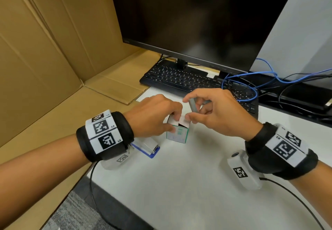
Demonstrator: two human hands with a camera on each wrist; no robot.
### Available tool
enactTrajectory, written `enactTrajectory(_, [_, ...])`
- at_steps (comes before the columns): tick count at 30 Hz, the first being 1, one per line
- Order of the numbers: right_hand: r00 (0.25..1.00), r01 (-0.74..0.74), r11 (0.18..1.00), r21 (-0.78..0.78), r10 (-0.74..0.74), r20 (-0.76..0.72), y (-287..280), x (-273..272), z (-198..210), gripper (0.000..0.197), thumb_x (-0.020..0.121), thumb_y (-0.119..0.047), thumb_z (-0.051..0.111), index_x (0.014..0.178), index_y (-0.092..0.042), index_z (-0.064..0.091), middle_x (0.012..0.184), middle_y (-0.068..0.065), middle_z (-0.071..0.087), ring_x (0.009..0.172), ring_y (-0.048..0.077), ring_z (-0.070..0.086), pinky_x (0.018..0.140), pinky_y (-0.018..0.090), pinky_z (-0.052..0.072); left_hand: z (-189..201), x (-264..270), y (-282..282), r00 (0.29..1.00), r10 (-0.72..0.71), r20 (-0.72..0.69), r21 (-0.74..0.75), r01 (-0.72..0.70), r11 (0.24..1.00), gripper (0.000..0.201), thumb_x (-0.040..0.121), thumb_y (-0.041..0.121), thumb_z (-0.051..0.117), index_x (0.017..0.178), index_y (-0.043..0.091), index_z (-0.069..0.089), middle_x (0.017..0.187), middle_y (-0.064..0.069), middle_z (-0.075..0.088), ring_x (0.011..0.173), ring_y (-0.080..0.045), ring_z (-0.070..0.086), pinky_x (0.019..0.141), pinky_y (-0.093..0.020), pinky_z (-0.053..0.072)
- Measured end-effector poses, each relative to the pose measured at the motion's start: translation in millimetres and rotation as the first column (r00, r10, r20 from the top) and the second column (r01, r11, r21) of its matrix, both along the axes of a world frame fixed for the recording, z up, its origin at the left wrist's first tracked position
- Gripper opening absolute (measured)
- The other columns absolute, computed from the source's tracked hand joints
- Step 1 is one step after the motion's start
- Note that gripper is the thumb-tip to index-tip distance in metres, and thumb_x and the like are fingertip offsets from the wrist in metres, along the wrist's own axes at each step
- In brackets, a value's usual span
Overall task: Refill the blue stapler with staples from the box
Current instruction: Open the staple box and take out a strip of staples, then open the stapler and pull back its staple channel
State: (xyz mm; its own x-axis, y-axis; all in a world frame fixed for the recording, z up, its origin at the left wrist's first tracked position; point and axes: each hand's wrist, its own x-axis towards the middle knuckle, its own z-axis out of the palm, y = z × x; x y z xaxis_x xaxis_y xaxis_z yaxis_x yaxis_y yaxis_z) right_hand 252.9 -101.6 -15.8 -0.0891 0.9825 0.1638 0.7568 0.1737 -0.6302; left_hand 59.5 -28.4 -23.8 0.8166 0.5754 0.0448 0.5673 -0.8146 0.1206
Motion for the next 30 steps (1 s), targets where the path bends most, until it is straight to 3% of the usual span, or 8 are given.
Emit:
enactTrajectory(6, [1.000,-0.008,0.997,-0.076,0.009,0.007,1.8,-5.6,0.0,0.037,0.084,-0.034,0.074,0.120,-0.030,0.067,0.095,-0.009,0.073,0.073,0.008,0.077,0.098,0.048,0.053,0.0,-13.8,27.0,1.000,0.001,0.007,-0.044,-0.001,0.999,0.018,0.084,0.025,0.076,0.089,0.026,0.059,0.105,0.006,0.071,0.095,-0.016,0.059,0.077,-0.035,0.057])
enactTrajectory(10, [0.999,-0.009,0.995,-0.101,0.014,0.040,2.1,-10.1,-0.7,0.038,0.086,-0.032,0.073,0.123,-0.028,0.066,0.098,-0.004,0.074,0.073,0.012,0.077,0.091,0.041,0.056,2.2,-26.1,48.3,1.000,0.005,0.025,-0.086,-0.002,0.996,0.017,0.083,0.017,0.077,0.089,0.019,0.061,0.116,0.005,0.071,0.112,-0.019,0.061,0.083,-0.029,0.059])
enactTrajectory(15, [0.998,-0.016,0.993,-0.120,0.024,0.065,3.4,-14.9,-2.8,0.039,0.085,-0.033,0.074,0.123,-0.027,0.066,0.092,-0.006,0.076,0.073,0.011,0.077,0.099,0.048,0.053,-3.2,-32.9,60.6,0.999,0.034,0.040,-0.098,-0.030,0.995,0.017,0.083,0.019,0.077,0.089,0.019,0.061,0.120,0.011,0.069,0.117,-0.016,0.058,0.079,-0.013,0.047])
enactTrajectory(20, [0.996,-0.041,0.989,-0.141,0.051,0.072,3.2,-16.3,-3.6,0.041,0.085,-0.036,0.074,0.124,-0.030,0.064,0.084,-0.011,0.077,0.072,0.007,0.076,0.101,0.047,0.052,4.1,-36.3,55.9,0.998,0.062,0.020,-0.093,-0.060,0.994,0.028,0.081,0.026,0.078,0.107,0.023,0.067,0.137,0.010,0.063,0.127,-0.015,0.056,0.098,-0.022,0.051])
enactTrajectory(22, [0.995,-0.049,0.986,-0.162,0.063,0.083,3.3,-15.4,-4.2,0.041,0.086,-0.037,0.073,0.125,-0.032,0.061,0.080,-0.012,0.078,0.071,0.005,0.075,0.104,0.047,0.048,16.5,-42.9,50.2,0.993,0.066,0.095,-0.063,-0.061,0.996,0.037,0.081,0.030,0.079,0.115,0.024,0.067,0.136,0.009,0.063,0.123,-0.010,0.059,0.101,-0.023,0.050])
enactTrajectory(25, [0.991,-0.063,0.977,-0.205,0.085,0.101,2.4,-14.1,-4.6,0.045,0.086,-0.037,0.073,0.128,-0.033,0.057,0.075,-0.011,0.078,0.068,0.002,0.074,0.101,0.039,0.049,36.6,-55.8,35.3,0.976,0.027,0.214,-0.109,-0.004,0.994,0.032,0.079,0.034,0.079,0.107,0.020,0.073,0.111,0.009,0.074,0.101,-0.003,0.069,0.092,-0.025,0.058])
enactTrajectory(27, [0.989,-0.075,0.973,-0.218,0.101,0.112,0.8,-14.5,-4.8,0.044,0.085,-0.038,0.074,0.125,-0.034,0.058,0.074,-0.013,0.077,0.065,0.002,0.073,0.096,0.033,0.047,43.4,-63.3,23.3,0.993,-0.001,0.119,-0.221,0.028,0.975,0.033,0.075,0.039,0.081,0.101,0.021,0.076,0.102,0.014,0.074,0.091,-0.005,0.070,0.084,-0.024,0.059])
enactTrajectory(30, [0.984,-0.086,0.971,-0.222,0.117,0.131,-2.5,-15.5,-4.5,0.039,0.085,-0.039,0.074,0.121,-0.033,0.060,0.079,-0.012,0.078,0.065,0.004,0.074,0.095,0.030,0.046,37.4,-65.6,9.0,0.978,-0.045,-0.204,-0.260,-0.010,0.966,0.045,0.069,0.048,0.083,0.110,0.032,0.073,0.108,0.024,0.067,0.096,-0.004,0.066,0.088,-0.027,0.058])
